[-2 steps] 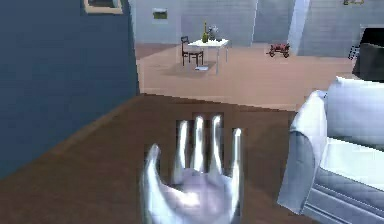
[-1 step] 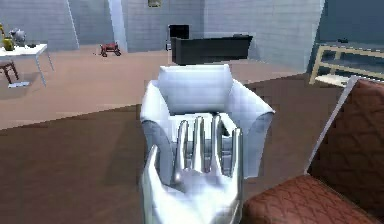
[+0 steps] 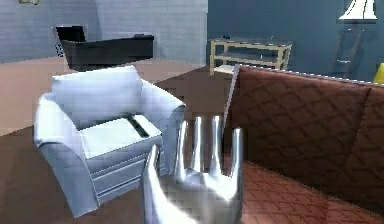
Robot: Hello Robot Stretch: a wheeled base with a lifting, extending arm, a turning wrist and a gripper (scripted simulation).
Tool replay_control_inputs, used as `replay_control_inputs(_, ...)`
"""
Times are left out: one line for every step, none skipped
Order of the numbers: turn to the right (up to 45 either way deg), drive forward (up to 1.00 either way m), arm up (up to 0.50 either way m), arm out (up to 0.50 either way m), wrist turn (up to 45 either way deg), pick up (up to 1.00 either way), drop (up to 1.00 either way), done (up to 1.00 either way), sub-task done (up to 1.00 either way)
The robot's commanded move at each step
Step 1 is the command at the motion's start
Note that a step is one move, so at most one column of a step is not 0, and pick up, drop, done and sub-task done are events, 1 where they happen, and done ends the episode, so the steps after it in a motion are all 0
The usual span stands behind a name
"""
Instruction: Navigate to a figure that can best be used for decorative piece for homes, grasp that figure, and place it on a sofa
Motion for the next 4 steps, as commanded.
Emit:
replay_control_inputs(0.0, 0.4, 0.0, 0.0, 0.0, 0.0, 0.0, 0.0, 0.0)
replay_control_inputs(-45.0, 0.0, 0.0, 0.0, 0.0, 0.0, 0.0, 0.0, 0.0)
replay_control_inputs(-18.0, 0.0, 0.0, 0.0, 0.0, 0.0, 0.0, 0.0, 0.0)
replay_control_inputs(45.0, 0.0, 0.0, 0.0, 0.0, 0.0, 0.0, 0.0, 0.0)
